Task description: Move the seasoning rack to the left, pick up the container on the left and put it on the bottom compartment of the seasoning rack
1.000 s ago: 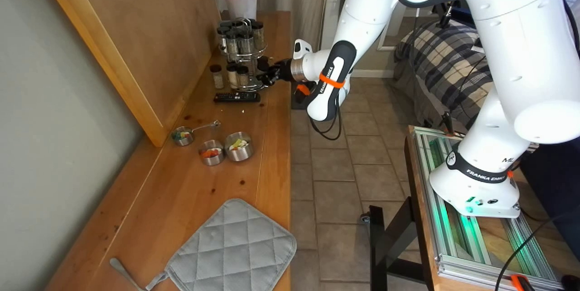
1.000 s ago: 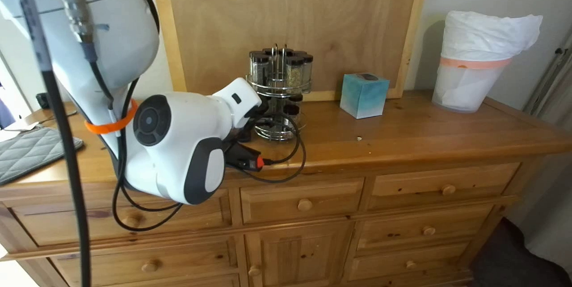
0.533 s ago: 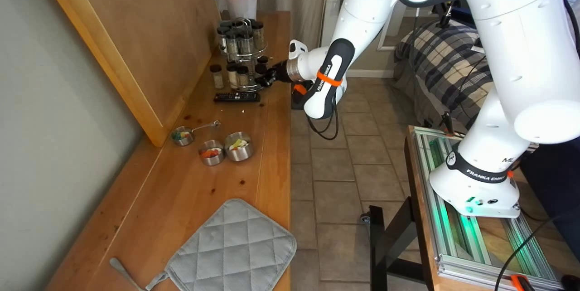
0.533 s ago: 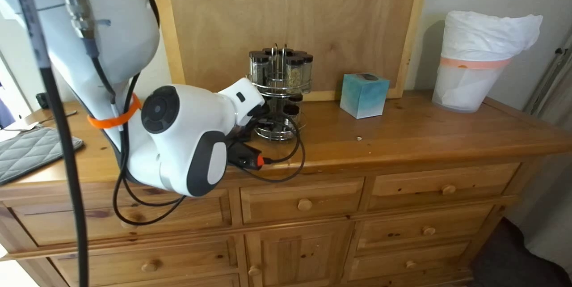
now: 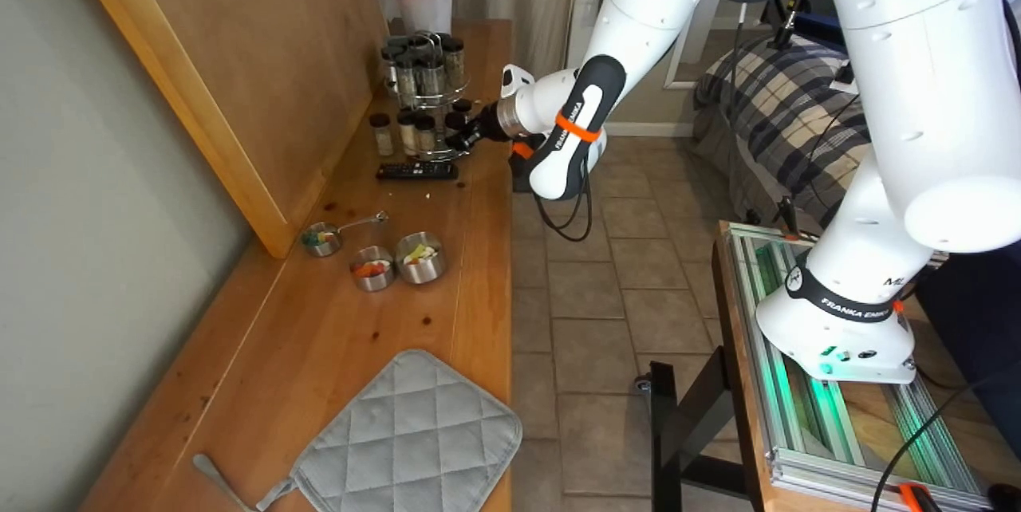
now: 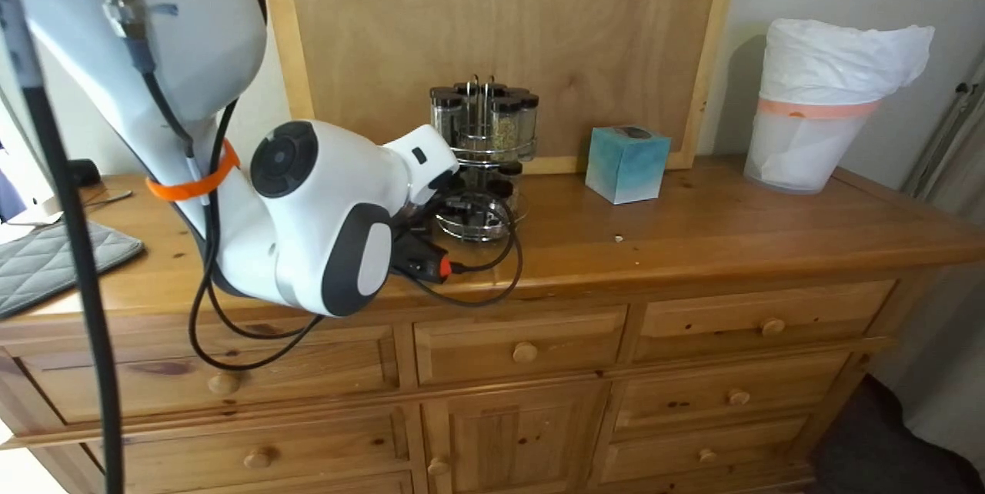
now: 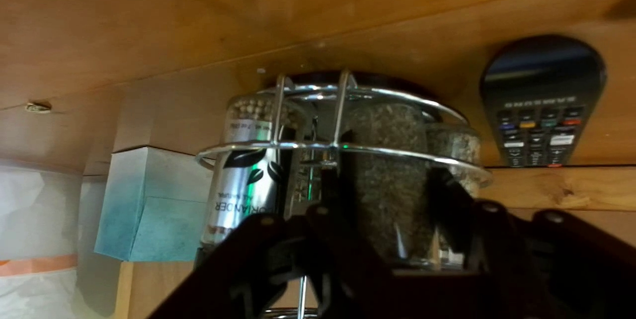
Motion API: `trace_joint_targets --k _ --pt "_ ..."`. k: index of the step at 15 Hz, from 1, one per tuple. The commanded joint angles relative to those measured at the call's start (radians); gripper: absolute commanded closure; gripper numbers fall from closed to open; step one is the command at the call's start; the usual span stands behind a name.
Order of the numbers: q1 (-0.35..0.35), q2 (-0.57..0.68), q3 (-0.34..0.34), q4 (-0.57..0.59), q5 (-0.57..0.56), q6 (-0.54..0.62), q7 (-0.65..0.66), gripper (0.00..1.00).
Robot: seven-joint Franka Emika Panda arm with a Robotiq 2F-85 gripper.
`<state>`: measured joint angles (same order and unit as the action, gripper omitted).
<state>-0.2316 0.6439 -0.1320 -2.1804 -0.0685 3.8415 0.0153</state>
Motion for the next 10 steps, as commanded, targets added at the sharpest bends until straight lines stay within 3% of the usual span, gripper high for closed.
trace_joint_targets --k 1,8,9,10 --pt "-0.035 -0.034 0.035 0.000 -0.025 -0.078 0.046 0.77" --pt "-0.075 -0.074 0.078 0.006 -0.027 -0.186 0.091 0.74" --pt "-0.079 -0.080 0.083 0.007 -0.025 -0.205 0.094 0.41" --pt "-0.092 -0.086 0.095 0.008 -0.033 -0.222 0.102 0.24"
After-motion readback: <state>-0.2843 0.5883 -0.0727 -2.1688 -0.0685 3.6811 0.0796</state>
